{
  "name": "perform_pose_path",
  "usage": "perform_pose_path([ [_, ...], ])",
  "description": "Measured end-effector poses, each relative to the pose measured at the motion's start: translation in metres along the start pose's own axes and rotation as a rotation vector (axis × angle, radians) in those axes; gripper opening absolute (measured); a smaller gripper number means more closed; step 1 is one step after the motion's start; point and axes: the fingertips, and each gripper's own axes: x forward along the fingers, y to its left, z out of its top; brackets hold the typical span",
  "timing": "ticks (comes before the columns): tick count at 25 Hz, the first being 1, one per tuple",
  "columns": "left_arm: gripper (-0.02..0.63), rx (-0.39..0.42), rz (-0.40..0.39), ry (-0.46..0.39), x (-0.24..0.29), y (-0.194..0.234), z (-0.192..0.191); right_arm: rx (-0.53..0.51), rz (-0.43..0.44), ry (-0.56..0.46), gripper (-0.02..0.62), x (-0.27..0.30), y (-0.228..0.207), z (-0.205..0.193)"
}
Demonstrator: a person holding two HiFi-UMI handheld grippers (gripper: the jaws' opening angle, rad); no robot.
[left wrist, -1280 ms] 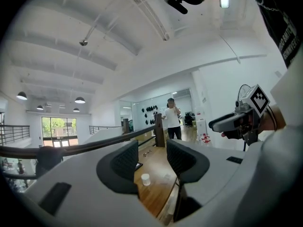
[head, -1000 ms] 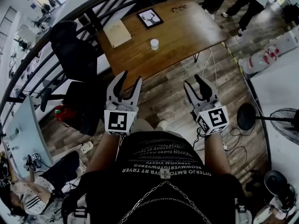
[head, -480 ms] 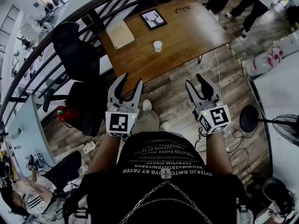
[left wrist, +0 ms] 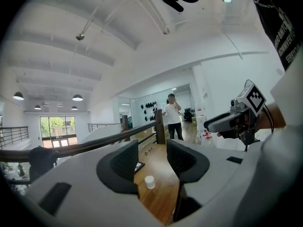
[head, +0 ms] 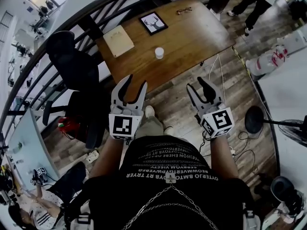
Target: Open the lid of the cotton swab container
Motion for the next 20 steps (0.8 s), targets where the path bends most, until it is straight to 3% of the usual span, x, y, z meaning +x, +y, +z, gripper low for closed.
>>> perform_pose_path([
  [20,0.192,-0.017,-0.086,0.016,0.095,0.062,-0.012,0.017,-0.042,0.020,0.192,0.105,-0.039,0.014],
])
